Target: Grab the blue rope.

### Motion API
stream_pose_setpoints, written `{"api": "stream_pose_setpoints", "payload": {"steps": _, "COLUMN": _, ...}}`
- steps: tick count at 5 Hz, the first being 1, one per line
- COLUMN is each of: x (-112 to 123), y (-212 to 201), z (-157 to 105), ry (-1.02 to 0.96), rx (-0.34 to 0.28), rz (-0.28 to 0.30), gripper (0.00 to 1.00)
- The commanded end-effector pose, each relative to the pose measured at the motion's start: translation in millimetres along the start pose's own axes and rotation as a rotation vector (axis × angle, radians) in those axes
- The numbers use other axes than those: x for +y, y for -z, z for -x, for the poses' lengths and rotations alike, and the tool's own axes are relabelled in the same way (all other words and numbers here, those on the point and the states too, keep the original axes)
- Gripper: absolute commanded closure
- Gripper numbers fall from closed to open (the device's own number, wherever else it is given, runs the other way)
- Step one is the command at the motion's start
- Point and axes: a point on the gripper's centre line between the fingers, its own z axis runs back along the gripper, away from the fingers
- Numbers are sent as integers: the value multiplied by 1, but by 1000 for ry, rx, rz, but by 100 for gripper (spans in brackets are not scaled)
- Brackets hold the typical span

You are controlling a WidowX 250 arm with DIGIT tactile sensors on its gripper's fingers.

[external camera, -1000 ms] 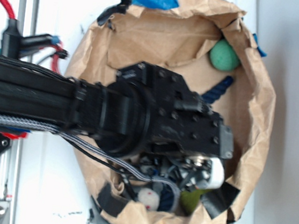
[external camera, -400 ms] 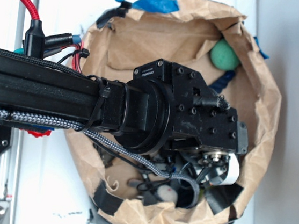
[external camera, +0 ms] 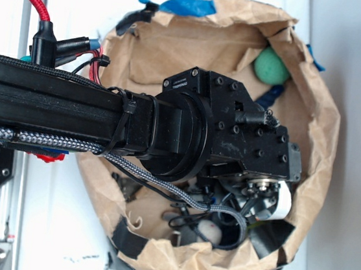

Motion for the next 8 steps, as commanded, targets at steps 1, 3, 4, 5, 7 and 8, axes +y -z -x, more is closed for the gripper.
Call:
{"api": "stream_pose_setpoints", "payload": {"steps": 1, "x": -25, "y": -47, "z": 14, "ry": 9, "rx": -5, "rz": -217, "gripper": 100}}
{"api": "stream_pose_setpoints", "payload": {"steps": 3, "x": -17, "y": -119, "z": 47, "ry": -304, "rx": -77, "rz": -188, "gripper": 100}}
{"api": "stream_pose_setpoints", "payload": {"steps": 4, "x": -21, "y": -134, "z": 48, "ry": -428, "rx": -40, "rz": -177, "gripper": 100}}
{"api": "stream_pose_setpoints", "payload": {"steps": 5, "x": -24, "y": -145, "z": 46, "ry": -534, "rx": -1, "rz": -181, "gripper": 100}}
{"api": "stream_pose_setpoints", "payload": {"steps": 7, "x": -23, "y": -165, "z": 37, "ry": -724, "rx": -21, "rz": -193, "gripper": 100}}
{"api": "stream_pose_setpoints", "payload": {"steps": 8, "x": -24, "y": -166, "z": 34, "ry": -732, "rx": -31, "rz": -205, "gripper": 100}}
